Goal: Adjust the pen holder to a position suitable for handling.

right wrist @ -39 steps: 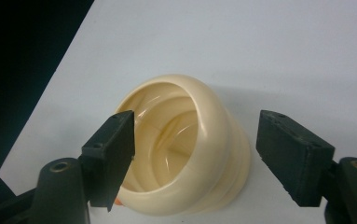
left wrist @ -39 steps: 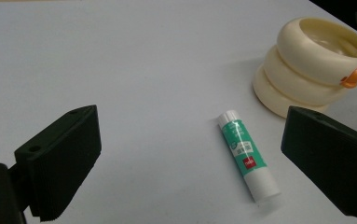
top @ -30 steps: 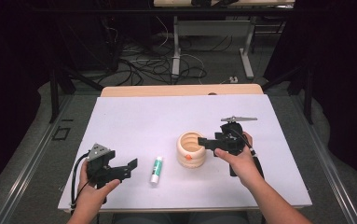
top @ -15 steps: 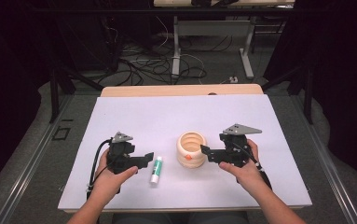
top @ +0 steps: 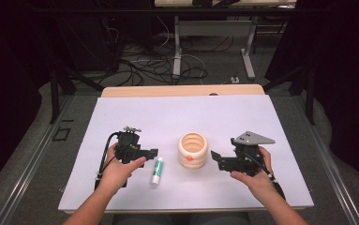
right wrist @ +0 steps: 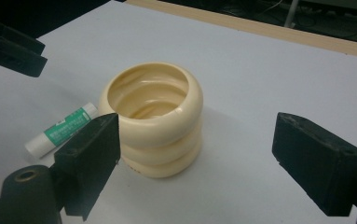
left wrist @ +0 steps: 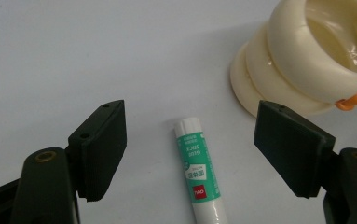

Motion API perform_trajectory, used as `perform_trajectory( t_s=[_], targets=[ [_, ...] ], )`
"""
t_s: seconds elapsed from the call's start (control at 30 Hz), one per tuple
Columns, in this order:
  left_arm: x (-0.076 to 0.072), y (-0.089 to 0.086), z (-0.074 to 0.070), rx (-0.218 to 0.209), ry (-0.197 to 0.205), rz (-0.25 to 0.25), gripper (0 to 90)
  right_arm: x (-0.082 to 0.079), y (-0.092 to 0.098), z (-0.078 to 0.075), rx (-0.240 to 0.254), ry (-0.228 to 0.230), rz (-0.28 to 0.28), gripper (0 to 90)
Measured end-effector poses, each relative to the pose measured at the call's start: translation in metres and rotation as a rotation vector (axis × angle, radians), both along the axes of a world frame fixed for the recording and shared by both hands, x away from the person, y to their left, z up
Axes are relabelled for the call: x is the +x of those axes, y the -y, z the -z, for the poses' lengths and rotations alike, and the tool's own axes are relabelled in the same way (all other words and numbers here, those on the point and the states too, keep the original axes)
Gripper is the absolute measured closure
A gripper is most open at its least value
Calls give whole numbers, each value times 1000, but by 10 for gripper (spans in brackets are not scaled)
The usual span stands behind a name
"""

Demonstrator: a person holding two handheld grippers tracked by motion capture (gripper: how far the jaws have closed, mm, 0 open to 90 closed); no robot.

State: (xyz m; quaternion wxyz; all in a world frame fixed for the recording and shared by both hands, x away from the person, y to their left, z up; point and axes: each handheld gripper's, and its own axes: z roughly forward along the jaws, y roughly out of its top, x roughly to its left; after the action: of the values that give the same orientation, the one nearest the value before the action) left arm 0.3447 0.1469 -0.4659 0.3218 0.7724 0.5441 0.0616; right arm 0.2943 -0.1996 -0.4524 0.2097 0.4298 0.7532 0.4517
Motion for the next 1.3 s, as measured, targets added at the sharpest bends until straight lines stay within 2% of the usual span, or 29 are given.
perform_trajectory(
  t_s=[0.07,0.1,0.13,0.17,0.2,0.57,0.67,0.73,0.77,0.83,0.87,1.0,1.03,1.07,1.17,1.3],
  targets=[
    [4,0,2,11,-33,-12,266,-5,3,2,-19,8,9,148],
    [9,1,6,18,-64,-30,270,-5,4,2,-21,11,5,148],
    [9,1,6,18,-64,-30,275,-5,4,2,-21,11,5,148],
    [14,1,10,24,-105,-45,281,-6,6,3,-23,9,11,148],
    [17,1,12,34,-121,-41,290,-6,6,3,-18,7,11,148],
    [30,8,26,59,-197,-66,318,-4,7,7,-16,0,38,148],
    [33,12,30,48,-248,-87,348,-3,9,7,-7,-2,40,148],
    [35,14,32,56,-266,-100,374,-2,11,7,3,-3,48,149],
    [37,16,35,53,-302,-108,387,-2,11,8,7,-2,51,148],
    [38,18,36,51,-316,-122,390,-1,13,8,7,-9,54,149],
    [40,20,39,62,-343,-131,392,-1,13,9,10,-14,55,149],
    [42,21,43,54,-370,-152,398,0,14,8,12,-9,54,149],
    [43,21,45,44,-400,-163,403,0,14,8,9,-4,56,149],
    [43,21,45,44,-400,-163,410,0,14,8,11,-3,62,149],
    [43,23,48,33,-438,-185,421,0,15,8,14,-6,64,149],
    [45,23,52,55,-434,-161,458,1,15,10,10,-10,62,149]
  ],
)
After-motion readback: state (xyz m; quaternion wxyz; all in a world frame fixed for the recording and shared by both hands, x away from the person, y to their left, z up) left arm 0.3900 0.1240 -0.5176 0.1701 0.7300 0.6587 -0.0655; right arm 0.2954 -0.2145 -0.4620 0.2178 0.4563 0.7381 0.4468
